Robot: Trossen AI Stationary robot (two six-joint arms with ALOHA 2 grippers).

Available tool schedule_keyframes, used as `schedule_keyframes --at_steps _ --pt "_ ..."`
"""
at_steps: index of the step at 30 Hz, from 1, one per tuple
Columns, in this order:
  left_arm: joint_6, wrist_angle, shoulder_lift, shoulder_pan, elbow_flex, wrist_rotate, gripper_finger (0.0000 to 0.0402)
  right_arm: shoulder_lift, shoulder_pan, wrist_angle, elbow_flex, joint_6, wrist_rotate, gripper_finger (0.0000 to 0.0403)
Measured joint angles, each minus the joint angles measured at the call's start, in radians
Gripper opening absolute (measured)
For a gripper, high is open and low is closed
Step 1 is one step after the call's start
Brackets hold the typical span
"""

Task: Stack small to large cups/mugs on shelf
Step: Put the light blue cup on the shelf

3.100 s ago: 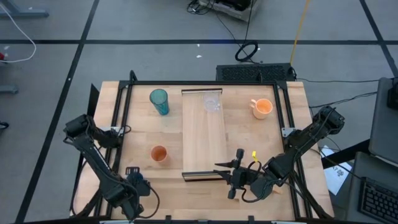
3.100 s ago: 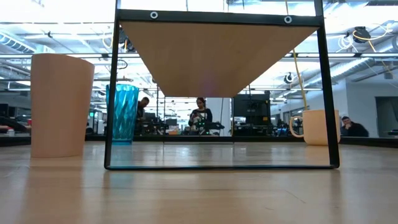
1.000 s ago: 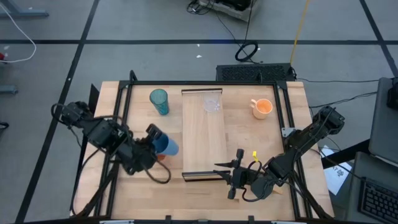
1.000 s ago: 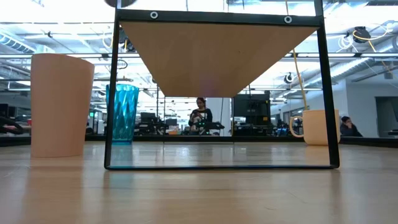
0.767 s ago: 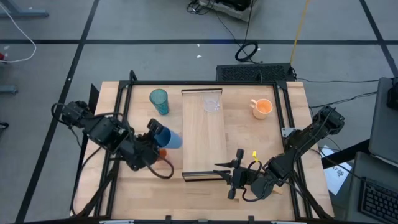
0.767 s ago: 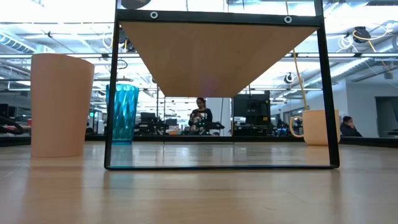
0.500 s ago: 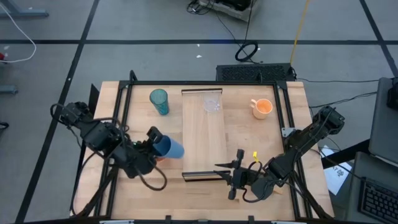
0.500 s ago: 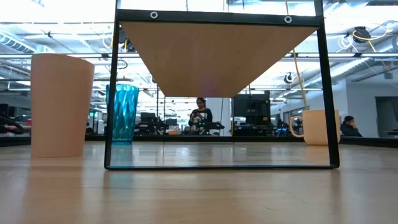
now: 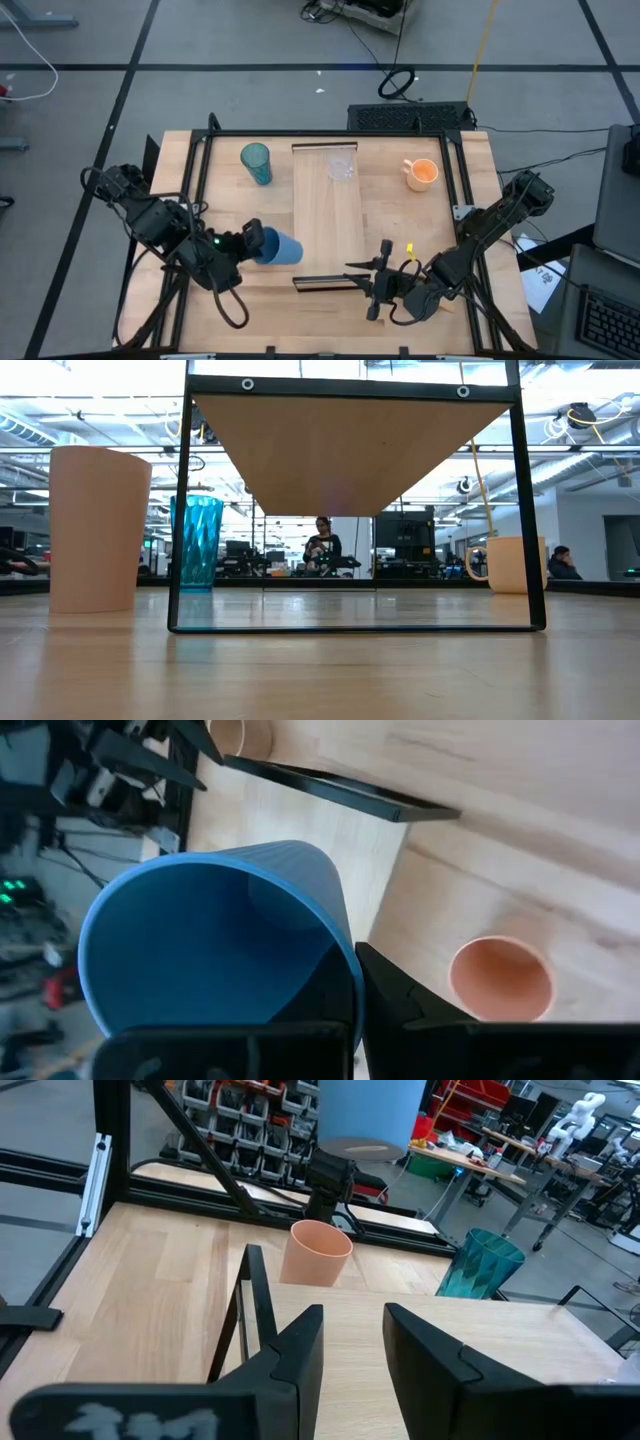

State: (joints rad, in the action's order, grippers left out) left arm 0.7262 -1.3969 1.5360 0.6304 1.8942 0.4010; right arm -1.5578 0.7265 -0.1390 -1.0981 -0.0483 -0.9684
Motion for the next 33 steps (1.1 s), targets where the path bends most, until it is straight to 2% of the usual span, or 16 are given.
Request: schedule_keyframes --at_steps 4,13,33 --pt "0.063 0.001 0.0 0.0 0.0 0.019 0.0001 0.0 0.0 0.0 0.0 0.0 0.0 0.01" --pt "0.052 0.005 0.0 0.0 0.0 0.02 0.0001 0.0 0.0 0.0 0.0 0.0 0.0 0.01" --pt "-0.3 0.039 0.0 -0.001 0.0 0.029 0.0001 0.0 0.0 0.0 0.0 -0.003 0.0 0.01"
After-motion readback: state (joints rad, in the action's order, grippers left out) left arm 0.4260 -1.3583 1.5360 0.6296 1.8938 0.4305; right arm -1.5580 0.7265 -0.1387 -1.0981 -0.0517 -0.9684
